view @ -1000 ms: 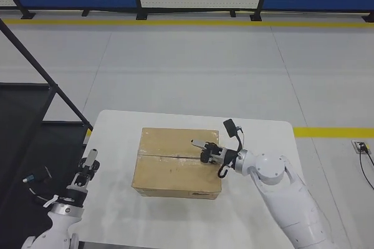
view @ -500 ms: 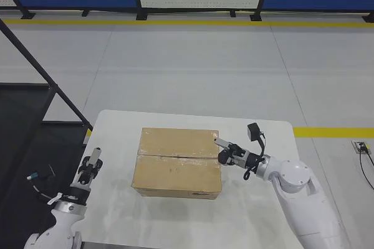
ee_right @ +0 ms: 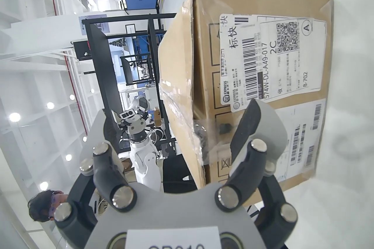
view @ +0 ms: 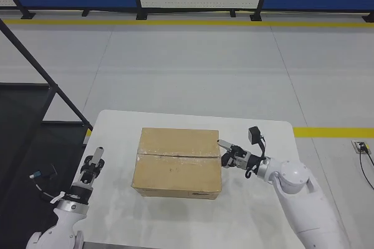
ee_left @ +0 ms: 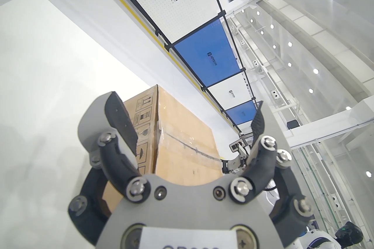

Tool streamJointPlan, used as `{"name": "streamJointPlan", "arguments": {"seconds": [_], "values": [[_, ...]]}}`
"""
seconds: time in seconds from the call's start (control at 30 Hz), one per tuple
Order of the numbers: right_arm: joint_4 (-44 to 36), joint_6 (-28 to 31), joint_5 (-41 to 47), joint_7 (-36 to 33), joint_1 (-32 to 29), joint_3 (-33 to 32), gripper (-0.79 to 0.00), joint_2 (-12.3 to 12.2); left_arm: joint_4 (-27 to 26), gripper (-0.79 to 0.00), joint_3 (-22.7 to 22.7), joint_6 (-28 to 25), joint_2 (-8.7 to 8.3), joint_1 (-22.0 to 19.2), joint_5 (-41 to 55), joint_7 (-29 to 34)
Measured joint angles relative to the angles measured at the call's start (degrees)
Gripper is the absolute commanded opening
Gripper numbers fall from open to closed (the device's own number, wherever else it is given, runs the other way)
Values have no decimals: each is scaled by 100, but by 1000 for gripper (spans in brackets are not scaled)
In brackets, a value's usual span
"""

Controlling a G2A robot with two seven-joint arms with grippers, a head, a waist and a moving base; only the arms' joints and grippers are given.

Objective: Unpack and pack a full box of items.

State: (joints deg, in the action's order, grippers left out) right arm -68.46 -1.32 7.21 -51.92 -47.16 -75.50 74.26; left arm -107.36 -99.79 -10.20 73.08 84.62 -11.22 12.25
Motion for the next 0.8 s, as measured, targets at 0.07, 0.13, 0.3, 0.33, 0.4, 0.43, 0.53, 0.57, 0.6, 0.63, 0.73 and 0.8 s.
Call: {"name": "streamJointPlan", "arguments": {"seconds": [0.07, 0.13, 0.3, 0.33, 0.4, 0.43, 0.53, 0.57, 0.6, 0.63, 0.73, 0.8], "values": [[114, 21, 14, -15, 57, 94, 0, 12, -5, 0, 6, 8, -3, 3, -12, -3], [242, 36, 34, -14, 120, 190, 0, 27, -5, 0, 9, 14, -7, 4, -20, -3], [572, 73, 95, -13, 277, 348, 0, 53, 6, 0, 13, 30, -15, -2, -24, -13], [658, 78, 108, -14, 312, 376, 0, 58, 13, 0, 13, 37, -17, -7, -22, -11], [785, 70, 103, 1, 366, 407, 0, 60, 22, 0, 14, 41, -20, -19, -14, -4], [861, 58, 81, 52, 402, 409, 0, 58, 30, 0, 13, 38, -23, -30, -6, 1], [984, 146, 169, 287, 447, 262, 0, 33, 54, 0, 0, 45, -29, -68, 31, 17], [997, 209, 226, 393, 440, 164, 0, 16, 56, 0, -10, 49, -31, -81, 49, 19], [982, 301, 297, 496, 416, 47, 0, -5, 56, 0, -26, 51, -33, -92, 67, 12], [922, 481, 428, 570, 353, -133, 0, -39, 56, 0, -53, 52, -36, -102, 100, -6], [710, 1086, 738, 603, 113, -596, -1, -124, 99, -1, -138, 70, -46, -135, 188, 8], [692, 1175, 756, 601, 96, -637, 0, -130, 129, -1, -159, 76, -51, -150, 212, 36]]}}
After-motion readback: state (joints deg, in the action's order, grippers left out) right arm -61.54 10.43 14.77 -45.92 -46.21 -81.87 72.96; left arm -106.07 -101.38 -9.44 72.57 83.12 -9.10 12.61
